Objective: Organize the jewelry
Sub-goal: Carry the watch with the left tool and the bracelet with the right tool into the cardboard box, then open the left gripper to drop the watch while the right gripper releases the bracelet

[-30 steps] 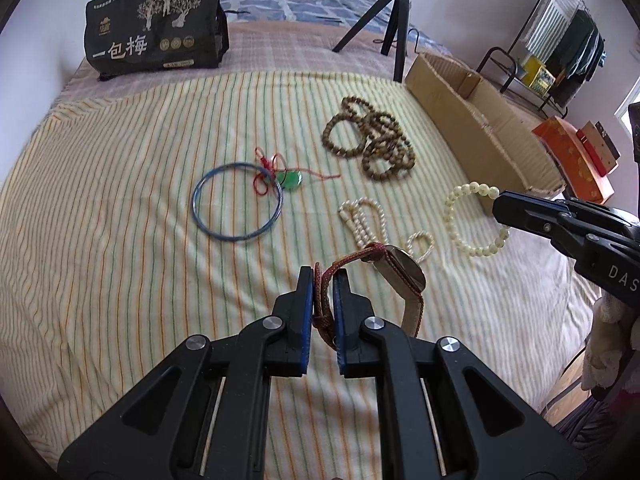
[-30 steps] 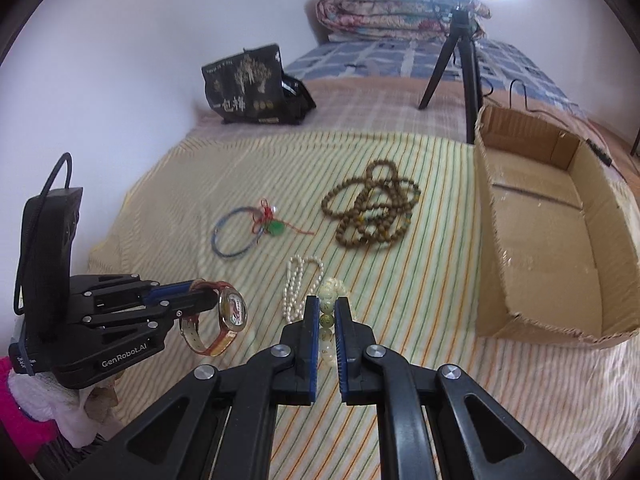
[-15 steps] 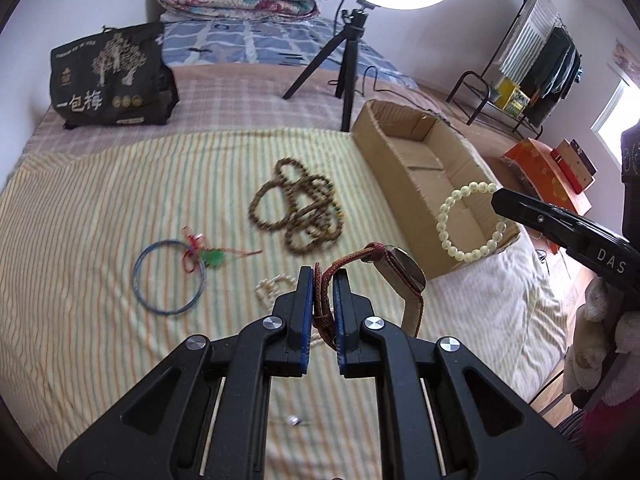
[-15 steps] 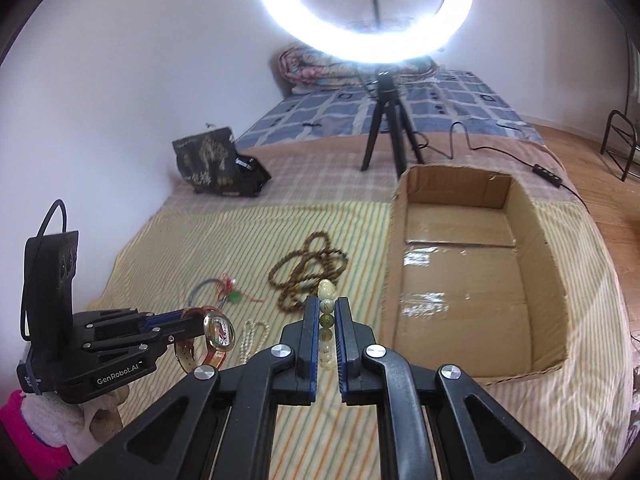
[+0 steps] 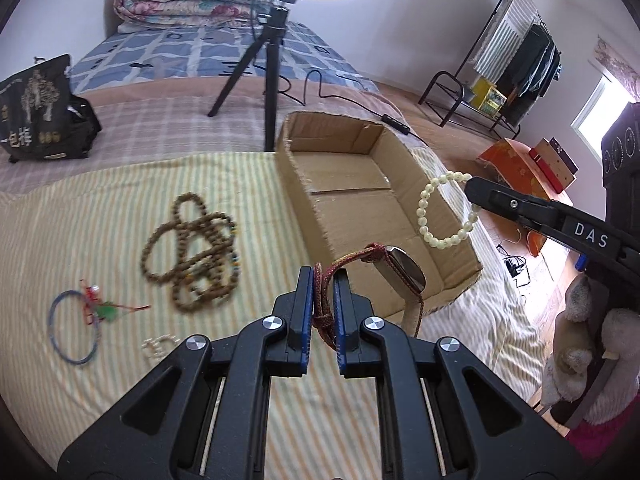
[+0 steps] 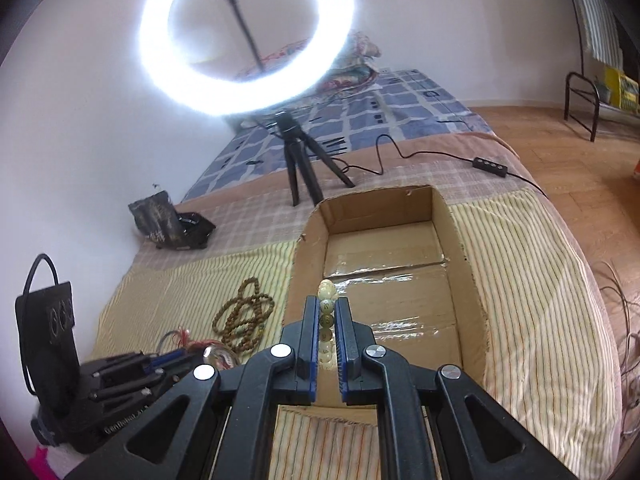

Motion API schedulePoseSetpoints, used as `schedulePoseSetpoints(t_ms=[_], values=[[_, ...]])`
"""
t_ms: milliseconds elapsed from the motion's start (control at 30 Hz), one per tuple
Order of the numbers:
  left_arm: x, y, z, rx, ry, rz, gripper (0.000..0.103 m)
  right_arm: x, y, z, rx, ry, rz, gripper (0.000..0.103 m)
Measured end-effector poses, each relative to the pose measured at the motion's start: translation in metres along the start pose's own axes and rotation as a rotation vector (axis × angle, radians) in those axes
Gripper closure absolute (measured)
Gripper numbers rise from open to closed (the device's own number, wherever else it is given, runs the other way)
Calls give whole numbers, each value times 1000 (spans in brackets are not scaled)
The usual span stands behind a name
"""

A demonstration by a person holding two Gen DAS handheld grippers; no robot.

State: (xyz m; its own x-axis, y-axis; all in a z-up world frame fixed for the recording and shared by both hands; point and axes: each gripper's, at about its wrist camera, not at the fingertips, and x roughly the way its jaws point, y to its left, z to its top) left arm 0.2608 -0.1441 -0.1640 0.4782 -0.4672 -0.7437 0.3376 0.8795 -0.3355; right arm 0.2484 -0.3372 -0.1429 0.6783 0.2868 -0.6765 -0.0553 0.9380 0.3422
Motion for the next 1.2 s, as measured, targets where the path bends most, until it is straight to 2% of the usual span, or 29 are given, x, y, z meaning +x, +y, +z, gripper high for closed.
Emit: schedulePoseSetpoints(t_ms=[267, 467, 867, 900, 967, 1033, 1100, 1167, 1200], values=[[31, -31, 11, 28, 2, 0, 96, 15, -24, 7, 55, 9, -22, 98], [44, -39, 8, 58, 26, 21, 96, 22, -36, 10, 71, 16, -45, 98], [42, -46, 5, 107, 13, 63, 95, 25, -41, 10, 82, 22, -50, 97], [41, -47, 5, 106, 13, 67, 94, 25, -41, 10, 81, 19, -54, 95], [40, -46, 6, 108, 17, 68, 91, 23, -39, 11, 79, 13, -62, 82], [39, -45, 6, 104, 26, 64, 85, 20, -37, 12, 68, 1, -85, 61], [37, -46, 7, 105, 20, 66, 74, 17, -32, 13, 52, -8, -109, 52], [33, -48, 6, 113, 7, 76, 52, 14, -30, 14, 47, -18, -133, 38], [30, -49, 6, 116, 2, 84, 47, 12, -30, 14, 47, -26, -142, 32]])
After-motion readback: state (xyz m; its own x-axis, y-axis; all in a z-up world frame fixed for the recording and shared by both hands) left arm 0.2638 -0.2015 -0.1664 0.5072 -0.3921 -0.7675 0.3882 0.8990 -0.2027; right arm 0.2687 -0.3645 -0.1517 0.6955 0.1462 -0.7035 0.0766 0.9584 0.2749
